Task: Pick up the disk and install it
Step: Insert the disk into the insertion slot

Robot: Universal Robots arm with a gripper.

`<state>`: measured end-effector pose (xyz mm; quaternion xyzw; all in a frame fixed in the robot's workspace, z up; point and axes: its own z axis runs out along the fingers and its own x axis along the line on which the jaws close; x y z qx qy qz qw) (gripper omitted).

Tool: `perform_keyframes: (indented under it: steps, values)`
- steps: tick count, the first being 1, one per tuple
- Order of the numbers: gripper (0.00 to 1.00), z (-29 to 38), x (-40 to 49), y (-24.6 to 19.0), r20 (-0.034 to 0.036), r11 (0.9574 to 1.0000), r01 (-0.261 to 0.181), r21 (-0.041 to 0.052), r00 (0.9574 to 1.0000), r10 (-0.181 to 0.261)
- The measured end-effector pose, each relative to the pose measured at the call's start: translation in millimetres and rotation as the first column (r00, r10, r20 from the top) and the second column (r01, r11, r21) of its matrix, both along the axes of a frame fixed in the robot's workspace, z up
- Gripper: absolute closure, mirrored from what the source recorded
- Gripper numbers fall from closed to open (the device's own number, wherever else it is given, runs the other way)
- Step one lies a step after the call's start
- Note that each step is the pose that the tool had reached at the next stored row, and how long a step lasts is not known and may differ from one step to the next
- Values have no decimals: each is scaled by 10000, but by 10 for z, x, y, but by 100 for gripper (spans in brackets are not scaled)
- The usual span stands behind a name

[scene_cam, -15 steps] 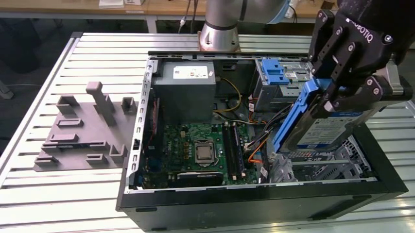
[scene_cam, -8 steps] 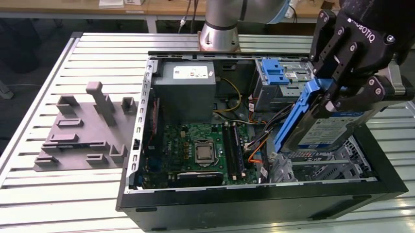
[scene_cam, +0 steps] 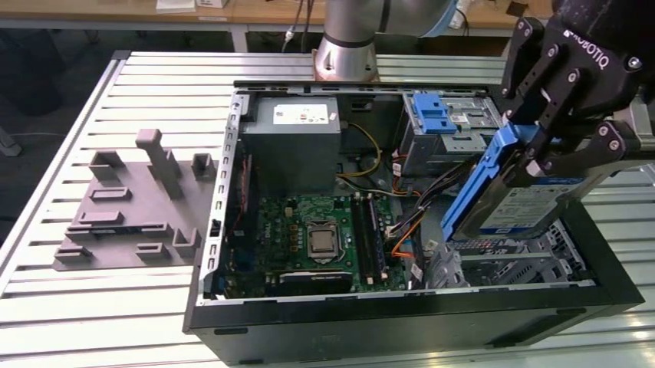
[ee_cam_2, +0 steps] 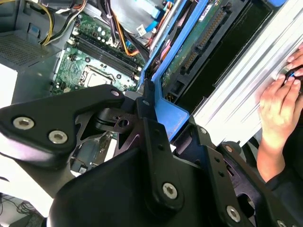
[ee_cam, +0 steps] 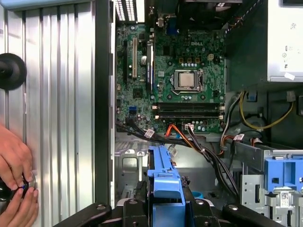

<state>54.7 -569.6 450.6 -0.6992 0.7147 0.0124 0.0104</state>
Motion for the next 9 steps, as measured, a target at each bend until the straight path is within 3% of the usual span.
perform_keyframes:
  steps: [9]
  values:
    - [64, -23, 117, -8, -2, 10000, 0, -2, 10000, 0]
